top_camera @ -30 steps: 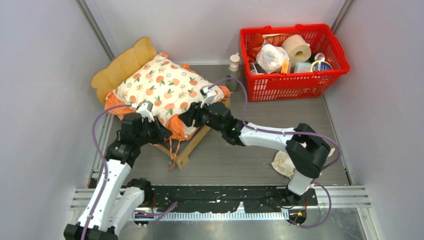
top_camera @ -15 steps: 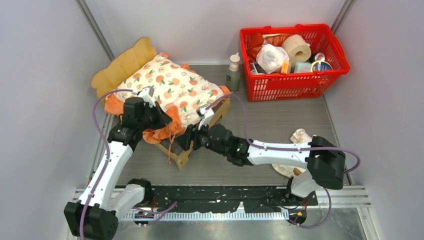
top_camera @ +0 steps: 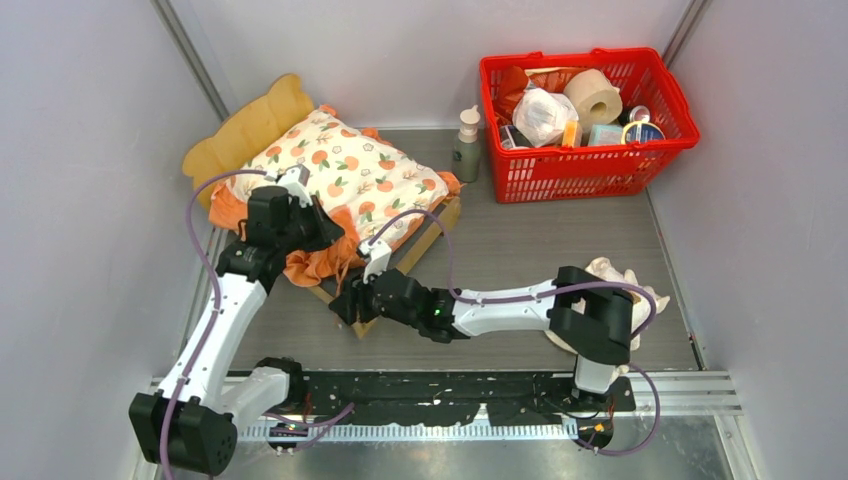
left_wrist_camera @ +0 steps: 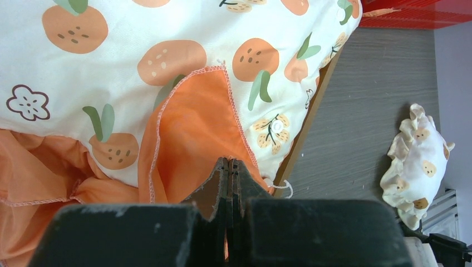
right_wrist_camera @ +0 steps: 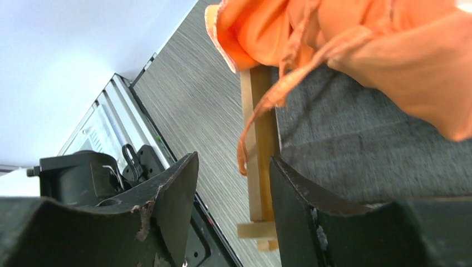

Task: Set up the pet bed
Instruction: Cross the ropes on the bed frame.

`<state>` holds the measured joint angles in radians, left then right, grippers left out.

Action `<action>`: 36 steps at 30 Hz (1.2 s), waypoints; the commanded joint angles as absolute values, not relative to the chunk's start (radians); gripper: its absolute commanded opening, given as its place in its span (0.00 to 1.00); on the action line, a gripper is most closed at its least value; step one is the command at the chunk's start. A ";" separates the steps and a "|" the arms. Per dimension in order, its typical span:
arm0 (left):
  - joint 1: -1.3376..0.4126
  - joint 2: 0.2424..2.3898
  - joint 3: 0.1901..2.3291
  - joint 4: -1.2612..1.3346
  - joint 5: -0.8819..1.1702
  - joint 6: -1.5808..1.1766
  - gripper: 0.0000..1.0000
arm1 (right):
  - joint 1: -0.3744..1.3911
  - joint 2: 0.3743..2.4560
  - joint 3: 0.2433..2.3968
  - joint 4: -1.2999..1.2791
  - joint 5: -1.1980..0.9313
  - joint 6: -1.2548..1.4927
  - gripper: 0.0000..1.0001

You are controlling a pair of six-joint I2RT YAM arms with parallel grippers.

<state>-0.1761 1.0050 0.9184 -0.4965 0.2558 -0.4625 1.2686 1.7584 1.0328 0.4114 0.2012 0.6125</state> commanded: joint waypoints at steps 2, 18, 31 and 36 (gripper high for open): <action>-0.180 1.010 0.962 -0.422 0.246 -0.454 0.00 | 1.279 1.821 1.154 0.387 0.234 0.615 0.54; -0.179 1.002 1.015 -0.461 0.215 -0.431 0.00 | 1.273 1.755 1.158 0.393 0.322 0.483 0.05; -0.179 1.040 1.069 -0.493 0.212 -0.419 0.00 | 1.224 1.702 1.180 0.420 0.304 0.412 0.05; -0.179 1.047 1.071 -0.495 0.213 -0.416 0.00 | 1.209 1.697 1.190 0.410 0.295 0.412 0.05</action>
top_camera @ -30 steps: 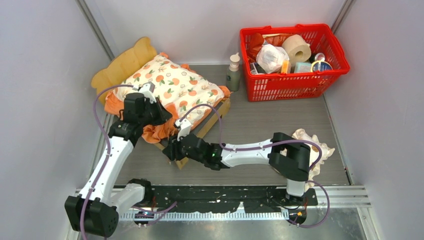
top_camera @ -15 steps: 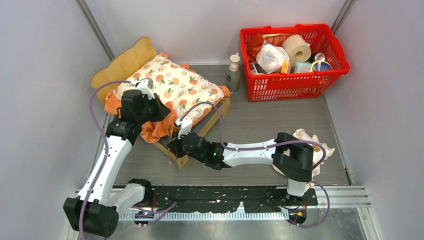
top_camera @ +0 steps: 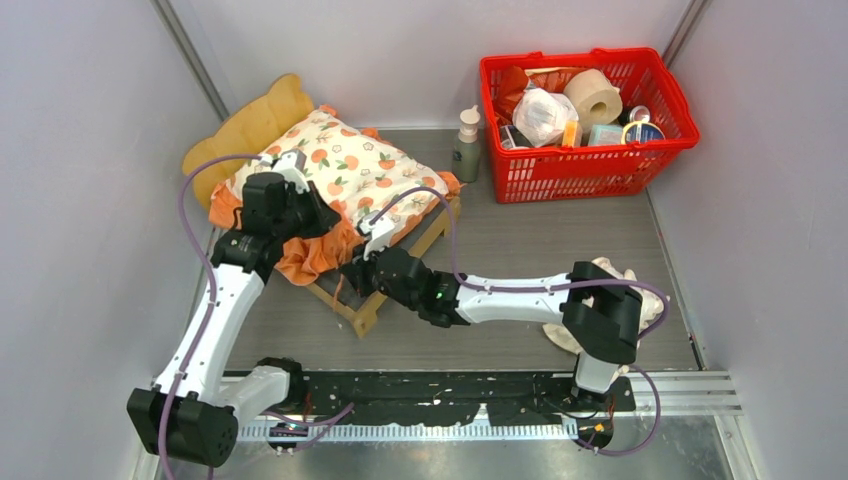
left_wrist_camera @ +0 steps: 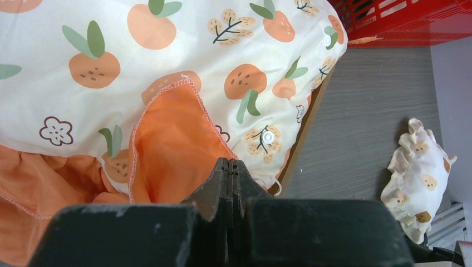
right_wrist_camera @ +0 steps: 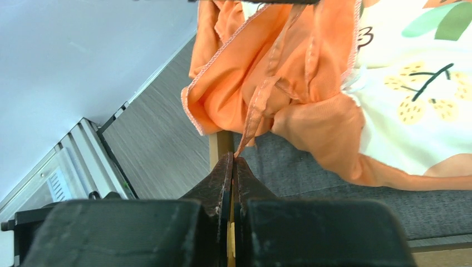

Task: Set up the pet bed
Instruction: Cross the ropes on the bed frame.

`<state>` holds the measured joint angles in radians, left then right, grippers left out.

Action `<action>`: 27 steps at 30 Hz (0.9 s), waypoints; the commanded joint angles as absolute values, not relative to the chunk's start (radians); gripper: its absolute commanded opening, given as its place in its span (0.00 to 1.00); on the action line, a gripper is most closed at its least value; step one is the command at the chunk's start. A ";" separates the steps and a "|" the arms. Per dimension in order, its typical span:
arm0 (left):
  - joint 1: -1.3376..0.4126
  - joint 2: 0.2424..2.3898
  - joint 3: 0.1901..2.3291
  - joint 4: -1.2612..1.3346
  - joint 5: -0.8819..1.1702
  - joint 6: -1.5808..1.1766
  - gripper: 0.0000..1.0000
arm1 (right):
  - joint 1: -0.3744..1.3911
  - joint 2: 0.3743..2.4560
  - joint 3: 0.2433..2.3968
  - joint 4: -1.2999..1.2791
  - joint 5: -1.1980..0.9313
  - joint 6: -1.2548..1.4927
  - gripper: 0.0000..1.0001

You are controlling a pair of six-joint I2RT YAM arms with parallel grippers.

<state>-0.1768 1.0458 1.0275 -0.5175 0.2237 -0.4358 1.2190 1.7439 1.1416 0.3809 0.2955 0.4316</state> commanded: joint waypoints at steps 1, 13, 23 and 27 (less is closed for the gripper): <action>-0.179 1.049 1.072 -0.495 0.214 -0.417 0.00 | 1.209 1.695 1.190 0.407 0.293 0.413 0.05; -0.179 1.069 1.112 -0.506 0.218 -0.410 0.00 | 1.201 1.670 1.205 0.419 0.235 0.454 0.05; -0.179 1.079 1.122 -0.511 0.218 -0.404 0.00 | 1.194 1.668 1.199 0.421 0.232 0.452 0.05; -0.180 1.085 1.125 -0.512 0.217 -0.400 0.00 | 1.187 1.670 1.191 0.421 0.234 0.449 0.05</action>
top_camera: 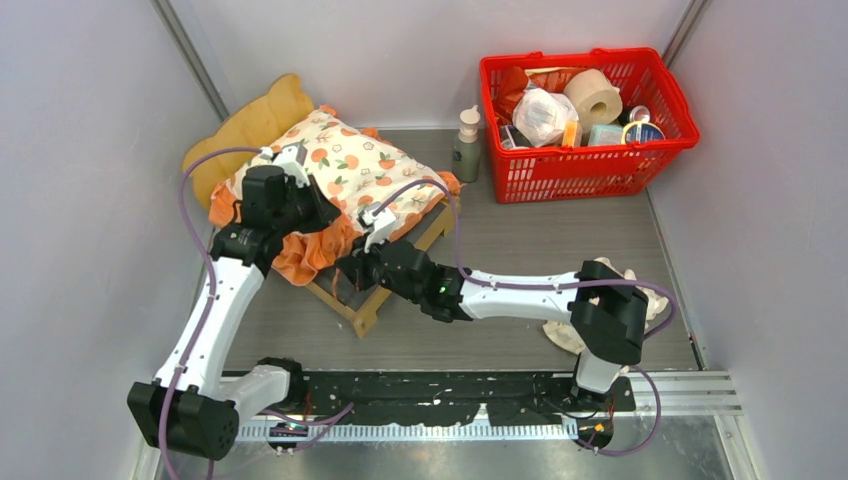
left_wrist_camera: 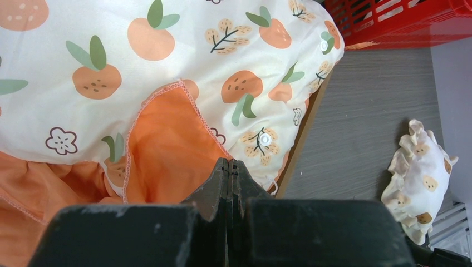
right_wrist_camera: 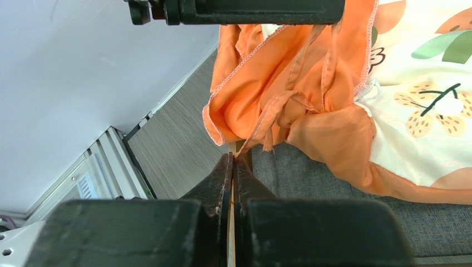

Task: Set up the pet bed
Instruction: Cross the ropes on the bed frame.

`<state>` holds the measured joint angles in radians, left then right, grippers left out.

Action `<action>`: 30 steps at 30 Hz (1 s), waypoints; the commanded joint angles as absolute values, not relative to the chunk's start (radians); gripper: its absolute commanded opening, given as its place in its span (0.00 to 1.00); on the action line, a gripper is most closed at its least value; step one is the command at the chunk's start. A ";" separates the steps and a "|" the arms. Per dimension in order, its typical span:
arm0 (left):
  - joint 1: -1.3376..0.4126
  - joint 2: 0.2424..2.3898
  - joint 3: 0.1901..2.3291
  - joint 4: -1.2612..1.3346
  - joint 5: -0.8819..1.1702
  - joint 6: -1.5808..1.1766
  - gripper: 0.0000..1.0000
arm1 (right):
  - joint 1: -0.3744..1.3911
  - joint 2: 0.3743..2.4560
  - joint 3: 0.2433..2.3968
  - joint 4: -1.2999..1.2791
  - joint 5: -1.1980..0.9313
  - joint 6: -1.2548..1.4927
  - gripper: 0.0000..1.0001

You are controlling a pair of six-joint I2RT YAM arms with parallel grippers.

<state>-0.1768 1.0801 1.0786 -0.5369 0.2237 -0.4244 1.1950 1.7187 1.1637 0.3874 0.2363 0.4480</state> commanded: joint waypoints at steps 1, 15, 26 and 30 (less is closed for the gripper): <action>-0.180 1.087 1.126 -0.513 0.216 -0.399 0.00 | 1.185 1.670 1.191 0.421 0.235 0.445 0.05; -0.180 1.083 1.118 -0.532 0.222 -0.394 0.00 | 1.185 1.682 1.126 0.417 0.233 0.481 0.05; -0.179 1.052 1.078 -0.535 0.235 -0.403 0.00 | 1.190 1.706 1.087 0.429 0.200 0.548 0.05; -0.180 1.035 1.059 -0.546 0.245 -0.403 0.00 | 1.195 1.723 1.080 0.439 0.199 0.562 0.05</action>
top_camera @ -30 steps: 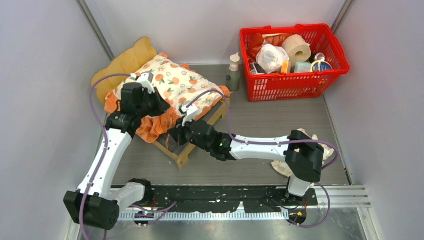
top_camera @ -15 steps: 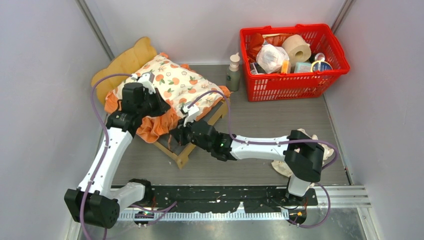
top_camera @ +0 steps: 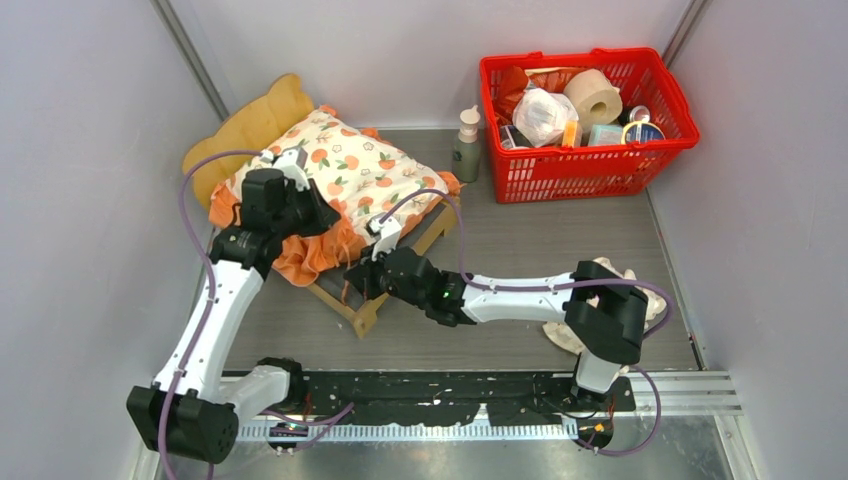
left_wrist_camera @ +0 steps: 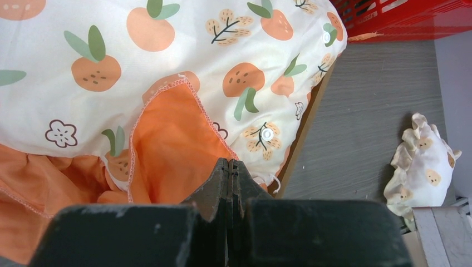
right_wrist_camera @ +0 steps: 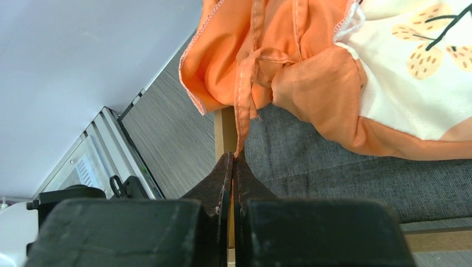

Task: Set up the pet bed
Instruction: Cross the ropes on the bed frame.

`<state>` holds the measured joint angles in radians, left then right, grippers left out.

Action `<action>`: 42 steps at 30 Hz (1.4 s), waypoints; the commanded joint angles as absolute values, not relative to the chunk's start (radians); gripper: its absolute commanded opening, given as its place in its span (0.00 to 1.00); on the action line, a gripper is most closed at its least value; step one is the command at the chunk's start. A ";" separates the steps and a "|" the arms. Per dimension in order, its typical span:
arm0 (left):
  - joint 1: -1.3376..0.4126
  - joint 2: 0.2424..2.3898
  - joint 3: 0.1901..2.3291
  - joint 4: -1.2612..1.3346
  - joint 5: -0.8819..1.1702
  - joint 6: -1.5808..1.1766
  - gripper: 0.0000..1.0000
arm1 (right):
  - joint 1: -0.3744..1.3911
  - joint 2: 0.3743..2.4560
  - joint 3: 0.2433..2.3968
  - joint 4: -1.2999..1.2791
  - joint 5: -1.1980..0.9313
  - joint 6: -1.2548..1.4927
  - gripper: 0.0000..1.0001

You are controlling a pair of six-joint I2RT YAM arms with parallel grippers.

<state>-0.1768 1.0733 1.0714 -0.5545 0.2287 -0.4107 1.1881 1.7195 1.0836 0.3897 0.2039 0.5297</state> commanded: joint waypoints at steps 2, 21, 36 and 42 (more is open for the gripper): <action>-0.179 1.020 1.051 -0.561 0.243 -0.411 0.00 | 1.198 1.735 1.080 0.440 0.200 0.562 0.05; -0.180 0.867 0.951 -0.667 0.183 -0.399 0.00 | 1.245 1.818 1.094 0.432 0.232 0.577 0.05; -0.179 0.782 0.878 -0.721 0.153 -0.385 0.00 | 1.275 1.795 1.074 0.433 0.284 0.726 0.05; -0.180 0.754 0.843 -0.732 0.144 -0.378 0.00 | 1.272 1.798 1.095 0.410 0.295 0.774 0.07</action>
